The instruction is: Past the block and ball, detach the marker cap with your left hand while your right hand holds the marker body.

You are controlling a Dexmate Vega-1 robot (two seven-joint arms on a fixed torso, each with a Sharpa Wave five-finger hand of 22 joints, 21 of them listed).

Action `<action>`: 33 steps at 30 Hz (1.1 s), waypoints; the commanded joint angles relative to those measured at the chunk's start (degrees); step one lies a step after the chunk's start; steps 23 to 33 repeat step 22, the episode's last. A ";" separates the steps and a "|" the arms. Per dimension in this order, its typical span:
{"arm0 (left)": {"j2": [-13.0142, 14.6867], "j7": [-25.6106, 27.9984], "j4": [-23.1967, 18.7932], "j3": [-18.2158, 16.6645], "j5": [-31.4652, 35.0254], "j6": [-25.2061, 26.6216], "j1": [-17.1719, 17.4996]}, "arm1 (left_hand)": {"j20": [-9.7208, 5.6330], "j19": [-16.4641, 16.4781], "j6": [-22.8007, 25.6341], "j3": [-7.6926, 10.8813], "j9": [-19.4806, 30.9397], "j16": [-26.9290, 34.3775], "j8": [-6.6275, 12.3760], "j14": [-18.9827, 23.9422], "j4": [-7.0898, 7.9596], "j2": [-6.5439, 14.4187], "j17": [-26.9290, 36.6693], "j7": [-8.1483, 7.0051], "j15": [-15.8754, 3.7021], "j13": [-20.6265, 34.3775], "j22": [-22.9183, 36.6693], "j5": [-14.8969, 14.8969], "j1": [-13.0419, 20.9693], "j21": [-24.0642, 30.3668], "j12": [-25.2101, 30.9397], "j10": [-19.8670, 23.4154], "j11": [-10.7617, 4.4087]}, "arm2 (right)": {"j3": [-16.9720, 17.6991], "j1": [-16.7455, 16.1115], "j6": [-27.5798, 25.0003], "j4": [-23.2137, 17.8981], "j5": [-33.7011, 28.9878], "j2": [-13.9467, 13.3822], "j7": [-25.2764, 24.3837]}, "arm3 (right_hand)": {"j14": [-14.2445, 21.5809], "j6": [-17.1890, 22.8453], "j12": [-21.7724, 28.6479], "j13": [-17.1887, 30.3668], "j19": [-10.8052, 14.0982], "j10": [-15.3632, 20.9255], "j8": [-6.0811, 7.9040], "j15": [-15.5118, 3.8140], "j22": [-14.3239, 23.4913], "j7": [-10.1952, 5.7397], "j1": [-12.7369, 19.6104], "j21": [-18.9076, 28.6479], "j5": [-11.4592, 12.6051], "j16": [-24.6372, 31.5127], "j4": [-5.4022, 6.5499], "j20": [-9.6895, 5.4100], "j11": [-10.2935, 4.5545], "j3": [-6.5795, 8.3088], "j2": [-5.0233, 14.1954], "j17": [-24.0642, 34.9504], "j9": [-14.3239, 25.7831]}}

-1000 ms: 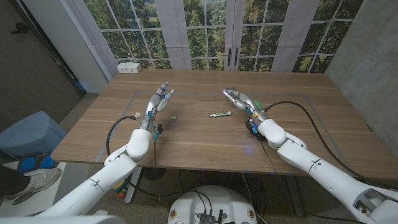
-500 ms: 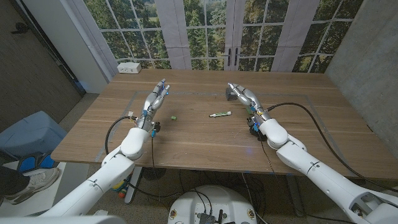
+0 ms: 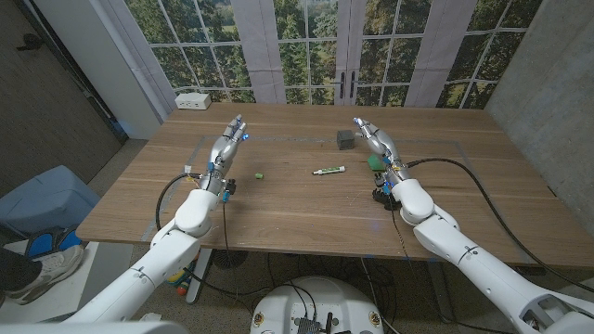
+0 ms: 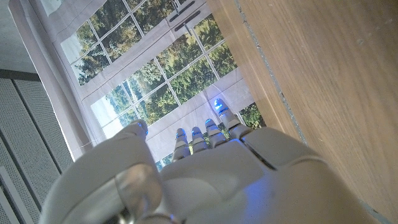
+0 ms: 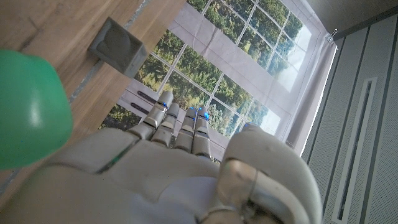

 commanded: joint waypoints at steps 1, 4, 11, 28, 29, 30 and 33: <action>-2.59 -5.05 3.15 -0.56 -6.44 -4.00 -1.17 | -5.94 -0.05 1.90 2.07 0.13 0.56 0.82 0.38 0.41 0.41 0.02 -0.54 -5.41 0.02 0.21 0.91 -1.46 -0.52 0.78 1.05 -0.71 | 3.20 -2.24 2.42 0.56 2.84 1.28 -2.29 | 0.37 0.83 0.33 -0.25 0.59 0.76 0.38 -5.22 0.10 -0.06 -0.87 -0.34 0.47 0.39 0.00 -5.67 0.07 0.73 0.00 -0.28 0.00; -3.64 -7.25 4.41 -0.52 -8.72 -5.63 -1.82 | -6.22 0.39 3.49 4.01 0.11 0.80 1.00 1.12 0.64 0.58 0.01 -0.46 -5.67 0.01 0.22 1.51 -2.26 -1.01 1.05 2.25 -0.58 | 4.08 -2.60 3.69 1.20 3.75 1.66 -2.55 | 0.52 0.96 0.37 -0.50 0.77 0.93 0.41 -5.25 0.09 -0.03 -1.23 -0.46 0.53 0.45 -0.04 -5.69 0.16 1.12 0.00 -0.54 -0.01; -5.86 -8.12 4.88 -1.01 -11.44 -7.89 -1.76 | -6.28 1.20 5.56 8.45 0.11 1.00 0.97 2.29 0.70 0.97 -0.03 -0.10 -5.58 -0.01 0.26 2.39 -2.83 -1.73 1.22 3.89 -0.68 | 5.98 -2.62 6.95 4.11 7.89 3.00 -1.08 | 1.00 1.67 0.52 -1.12 1.37 1.47 0.61 -5.30 0.07 0.02 -2.13 -0.73 0.66 0.61 -0.14 -5.82 0.20 2.09 -0.06 -1.19 -0.04; -6.87 -4.63 4.11 -2.42 -10.99 -7.48 -0.31 | -6.66 1.40 4.11 12.06 0.13 0.59 0.05 1.75 0.62 0.42 0.00 0.13 -5.53 -0.02 0.27 2.55 -3.43 -2.60 0.49 2.81 -0.10 | 8.93 -2.08 13.46 9.02 15.61 6.91 2.50 | 1.48 2.61 0.67 -2.00 1.62 2.22 0.80 -5.08 0.05 0.43 -3.35 -1.38 0.79 0.72 -0.26 -6.08 0.54 3.43 -0.17 -2.14 -0.06; -6.87 -4.63 4.11 -2.42 -10.99 -7.48 -0.31 | -6.66 1.40 4.11 12.06 0.13 0.59 0.05 1.75 0.62 0.42 0.00 0.13 -5.53 -0.02 0.27 2.55 -3.43 -2.60 0.49 2.81 -0.10 | 8.93 -2.08 13.46 9.02 15.61 6.91 2.50 | 1.48 2.61 0.67 -2.00 1.62 2.22 0.80 -5.08 0.05 0.43 -3.35 -1.38 0.79 0.72 -0.26 -6.08 0.54 3.43 -0.17 -2.14 -0.06; -6.87 -4.63 4.11 -2.42 -10.99 -7.48 -0.31 | -6.66 1.40 4.11 12.06 0.13 0.59 0.05 1.75 0.62 0.42 0.00 0.13 -5.53 -0.02 0.27 2.55 -3.43 -2.60 0.49 2.81 -0.10 | 8.93 -2.08 13.46 9.02 15.61 6.91 2.50 | 1.48 2.61 0.67 -2.00 1.62 2.22 0.80 -5.08 0.05 0.43 -3.35 -1.38 0.79 0.72 -0.26 -6.08 0.54 3.43 -0.17 -2.14 -0.06; -6.87 -4.63 4.11 -2.42 -10.99 -7.48 -0.31 | -6.66 1.40 4.11 12.06 0.13 0.59 0.05 1.75 0.62 0.42 0.00 0.13 -5.53 -0.02 0.27 2.55 -3.43 -2.60 0.49 2.81 -0.10 | 8.93 -2.08 13.46 9.02 15.61 6.91 2.50 | 1.48 2.61 0.67 -2.00 1.62 2.22 0.80 -5.08 0.05 0.43 -3.35 -1.38 0.79 0.72 -0.26 -6.08 0.54 3.43 -0.17 -2.14 -0.06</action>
